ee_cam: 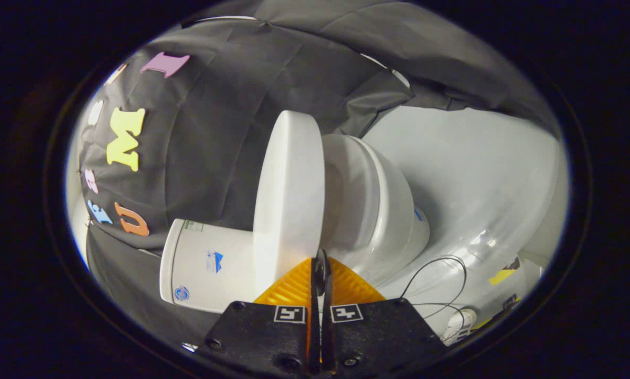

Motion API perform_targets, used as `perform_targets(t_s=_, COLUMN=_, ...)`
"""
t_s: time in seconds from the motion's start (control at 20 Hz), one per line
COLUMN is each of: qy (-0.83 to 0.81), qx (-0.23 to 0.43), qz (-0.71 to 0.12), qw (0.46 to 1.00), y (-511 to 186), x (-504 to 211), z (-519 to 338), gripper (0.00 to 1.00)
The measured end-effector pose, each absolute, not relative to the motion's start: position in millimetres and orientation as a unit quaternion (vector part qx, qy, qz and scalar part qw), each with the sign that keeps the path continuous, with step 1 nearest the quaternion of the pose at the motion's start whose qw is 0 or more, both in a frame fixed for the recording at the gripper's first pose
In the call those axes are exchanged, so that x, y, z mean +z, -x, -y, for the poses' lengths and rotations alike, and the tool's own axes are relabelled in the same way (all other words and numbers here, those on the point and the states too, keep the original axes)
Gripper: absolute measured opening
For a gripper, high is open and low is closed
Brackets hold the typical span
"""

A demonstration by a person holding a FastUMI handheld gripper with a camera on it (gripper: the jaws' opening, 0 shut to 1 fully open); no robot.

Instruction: Open the toilet lid.

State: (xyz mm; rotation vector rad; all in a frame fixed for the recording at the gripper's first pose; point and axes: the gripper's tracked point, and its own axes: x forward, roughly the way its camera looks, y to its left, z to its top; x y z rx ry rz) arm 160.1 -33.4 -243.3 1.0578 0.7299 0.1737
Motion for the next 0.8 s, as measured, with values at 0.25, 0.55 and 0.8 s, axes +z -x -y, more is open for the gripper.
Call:
perform_targets(t_s=0.25, qy=-0.473, qx=0.078, qz=-0.335, qw=0.811, y=-158, x=-226, z=30, gripper=0.04)
perform_targets(t_s=0.55, qy=-0.458, qx=0.077, qz=-0.329, qw=0.823, y=-157, x=-206, z=25, gripper=0.04)
perform_targets(t_s=0.8, qy=-0.445, qx=0.074, qz=-0.323, qw=0.832, y=-156, x=-187, z=18, gripper=0.04)
